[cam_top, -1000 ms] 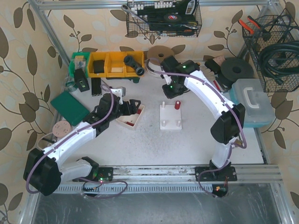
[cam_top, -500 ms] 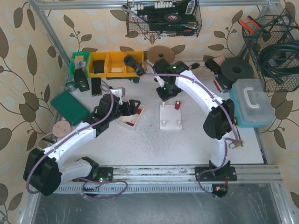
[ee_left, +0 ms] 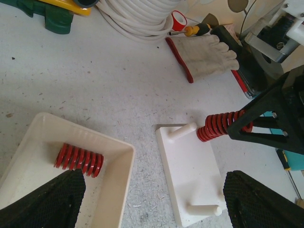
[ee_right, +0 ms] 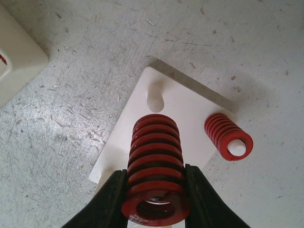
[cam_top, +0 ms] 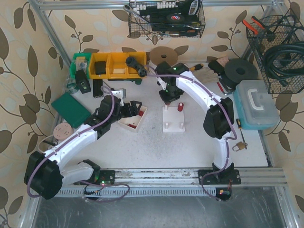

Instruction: Install the large spring

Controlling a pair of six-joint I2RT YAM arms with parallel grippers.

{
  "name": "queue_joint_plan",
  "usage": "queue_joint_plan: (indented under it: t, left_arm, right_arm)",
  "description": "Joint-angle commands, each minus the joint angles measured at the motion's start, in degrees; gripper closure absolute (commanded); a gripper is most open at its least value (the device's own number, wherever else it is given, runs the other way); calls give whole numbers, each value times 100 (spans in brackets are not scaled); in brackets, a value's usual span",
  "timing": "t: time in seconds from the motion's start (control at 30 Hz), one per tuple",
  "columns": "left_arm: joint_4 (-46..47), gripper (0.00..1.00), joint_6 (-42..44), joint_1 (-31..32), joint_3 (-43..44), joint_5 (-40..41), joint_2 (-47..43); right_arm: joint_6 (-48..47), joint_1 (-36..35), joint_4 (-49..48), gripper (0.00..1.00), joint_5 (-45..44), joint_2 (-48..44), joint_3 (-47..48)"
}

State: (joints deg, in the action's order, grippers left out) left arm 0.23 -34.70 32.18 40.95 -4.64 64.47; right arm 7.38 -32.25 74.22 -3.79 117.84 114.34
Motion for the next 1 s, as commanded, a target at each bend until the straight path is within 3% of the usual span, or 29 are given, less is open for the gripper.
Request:
queue_joint_plan:
  t: [0.0, 0.97]
  left_arm:
    - [254, 17, -37, -72, -50, 11, -154]
    - [219, 18, -90, -72, 22, 82, 21]
  right_arm:
    - [-111, 104, -54, 100, 101, 81, 102]
    - [-324, 165, -344, 100, 426, 537, -87]
